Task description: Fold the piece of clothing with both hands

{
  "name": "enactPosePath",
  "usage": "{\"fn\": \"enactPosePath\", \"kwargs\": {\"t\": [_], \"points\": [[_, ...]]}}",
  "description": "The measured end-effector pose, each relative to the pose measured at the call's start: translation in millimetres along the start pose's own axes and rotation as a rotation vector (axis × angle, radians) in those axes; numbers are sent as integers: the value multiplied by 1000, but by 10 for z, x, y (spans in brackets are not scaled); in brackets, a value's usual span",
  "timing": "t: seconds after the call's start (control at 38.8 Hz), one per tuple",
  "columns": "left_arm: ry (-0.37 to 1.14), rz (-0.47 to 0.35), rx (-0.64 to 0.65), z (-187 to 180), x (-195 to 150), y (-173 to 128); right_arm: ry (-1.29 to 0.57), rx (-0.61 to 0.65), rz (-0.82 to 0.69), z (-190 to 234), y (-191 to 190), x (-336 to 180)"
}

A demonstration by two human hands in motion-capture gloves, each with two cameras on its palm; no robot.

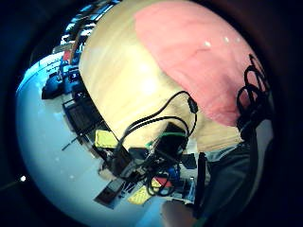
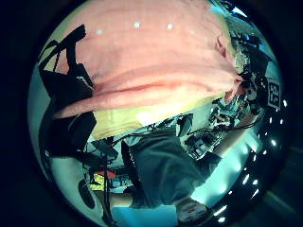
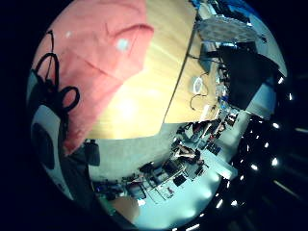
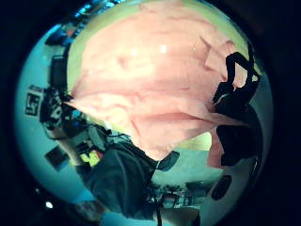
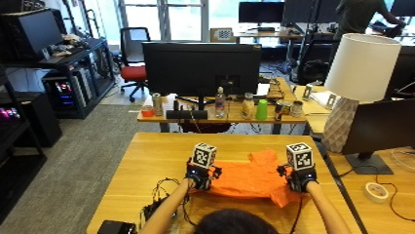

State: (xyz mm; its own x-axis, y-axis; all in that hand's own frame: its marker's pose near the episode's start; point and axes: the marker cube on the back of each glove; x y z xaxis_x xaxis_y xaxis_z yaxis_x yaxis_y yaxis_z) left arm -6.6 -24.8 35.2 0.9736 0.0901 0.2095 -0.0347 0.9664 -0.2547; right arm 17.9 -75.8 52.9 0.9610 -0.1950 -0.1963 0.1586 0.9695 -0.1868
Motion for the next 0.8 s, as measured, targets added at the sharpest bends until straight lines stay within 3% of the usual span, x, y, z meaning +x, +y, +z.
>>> {"fn": "enactPosePath", "kwargs": {"t": [0.08,0.39,0.49,0.62,0.72,0.8], "points": [[1,44,67,-262,-61,-35,15,24,24,-314,-12,27],[100,3,121,-1017,-369,-223,-24,42,128,-1126,-326,172],[115,-60,152,-1125,-435,-345,-41,48,165,-1202,-534,216],[120,-172,157,-1221,-353,-53,-57,35,190,-1243,-655,149],[132,-222,191,-1171,-399,-241,-80,18,243,-1297,-390,-44],[159,-257,221,-1096,-446,-395,-96,23,246,-1216,-441,-89]]}}
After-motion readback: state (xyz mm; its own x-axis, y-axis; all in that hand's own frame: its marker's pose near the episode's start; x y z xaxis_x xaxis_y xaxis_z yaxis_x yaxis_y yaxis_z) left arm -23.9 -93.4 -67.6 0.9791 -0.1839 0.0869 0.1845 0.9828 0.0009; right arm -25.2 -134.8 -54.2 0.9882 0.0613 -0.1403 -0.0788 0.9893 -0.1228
